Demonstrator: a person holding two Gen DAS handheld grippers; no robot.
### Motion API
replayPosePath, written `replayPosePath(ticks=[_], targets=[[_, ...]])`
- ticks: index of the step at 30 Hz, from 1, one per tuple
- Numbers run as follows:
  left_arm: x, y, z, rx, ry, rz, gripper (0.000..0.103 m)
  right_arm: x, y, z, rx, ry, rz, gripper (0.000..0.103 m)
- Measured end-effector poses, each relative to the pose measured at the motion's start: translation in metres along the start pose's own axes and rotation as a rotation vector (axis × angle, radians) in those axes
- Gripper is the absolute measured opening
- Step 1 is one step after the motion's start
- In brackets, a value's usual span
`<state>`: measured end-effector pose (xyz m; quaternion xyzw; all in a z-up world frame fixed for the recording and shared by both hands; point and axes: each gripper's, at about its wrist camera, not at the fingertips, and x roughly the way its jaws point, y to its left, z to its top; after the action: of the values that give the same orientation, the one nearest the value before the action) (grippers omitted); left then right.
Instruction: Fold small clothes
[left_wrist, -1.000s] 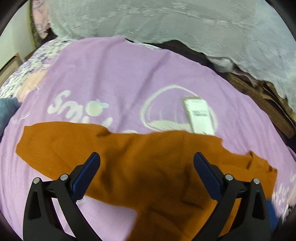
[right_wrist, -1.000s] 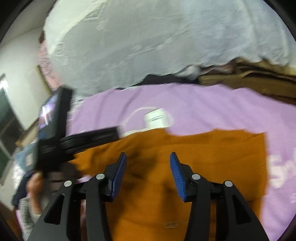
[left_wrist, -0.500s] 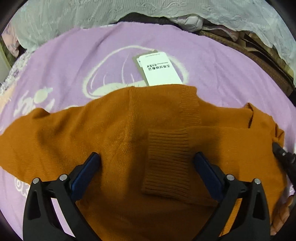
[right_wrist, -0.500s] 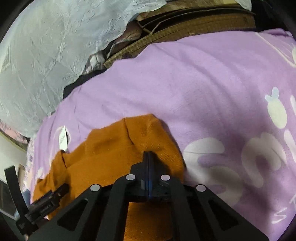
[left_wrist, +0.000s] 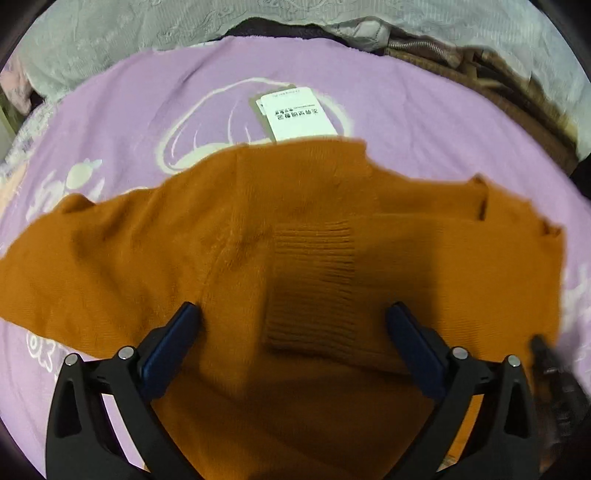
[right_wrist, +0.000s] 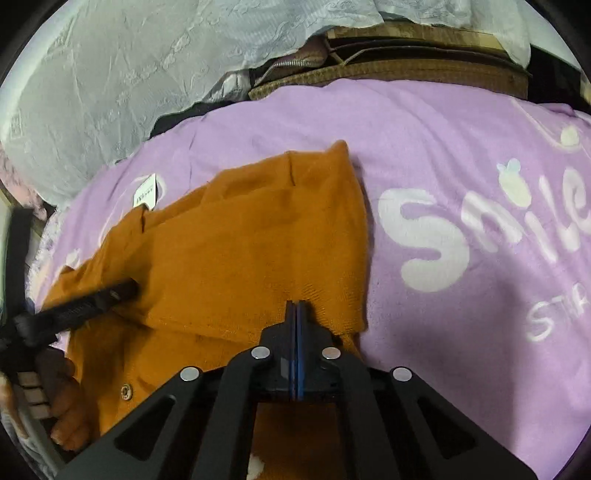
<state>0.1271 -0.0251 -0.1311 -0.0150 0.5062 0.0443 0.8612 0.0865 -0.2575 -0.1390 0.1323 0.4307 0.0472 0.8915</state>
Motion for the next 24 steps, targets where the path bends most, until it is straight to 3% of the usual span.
replayPosePath(ticks=[4,7,9,14,18,21,23,24], targets=[[-0.02,0.0,-0.001,0.001,-0.053,0.0,0.099,-0.015,0.011,0.002,-0.011,-0.049,0.014,0.006],[-0.04,0.006,0.005,-0.032,-0.128,-0.04,0.099,-0.025,0.032,0.018,-0.062,-0.097,0.04,0.006],[-0.043,0.005,0.007,-0.035,-0.149,-0.021,0.099,-0.022,0.045,0.028,-0.075,-0.1,0.052,0.006],[0.006,0.002,0.01,-0.012,-0.021,0.016,0.099,0.018,0.059,0.024,-0.09,0.005,0.074,0.006],[0.004,0.003,0.011,-0.01,-0.023,0.016,0.099,0.018,0.059,0.016,-0.098,0.007,0.057,0.005],[-0.003,0.015,0.016,-0.063,-0.018,-0.017,0.099,-0.008,0.059,0.014,-0.102,-0.068,0.061,0.015],[-0.011,0.021,0.018,-0.087,-0.037,-0.043,0.099,-0.014,0.061,0.009,-0.11,-0.081,0.061,0.037],[-0.012,0.022,0.018,-0.087,-0.04,-0.037,0.099,-0.012,0.062,0.004,-0.121,-0.069,0.059,0.038]])
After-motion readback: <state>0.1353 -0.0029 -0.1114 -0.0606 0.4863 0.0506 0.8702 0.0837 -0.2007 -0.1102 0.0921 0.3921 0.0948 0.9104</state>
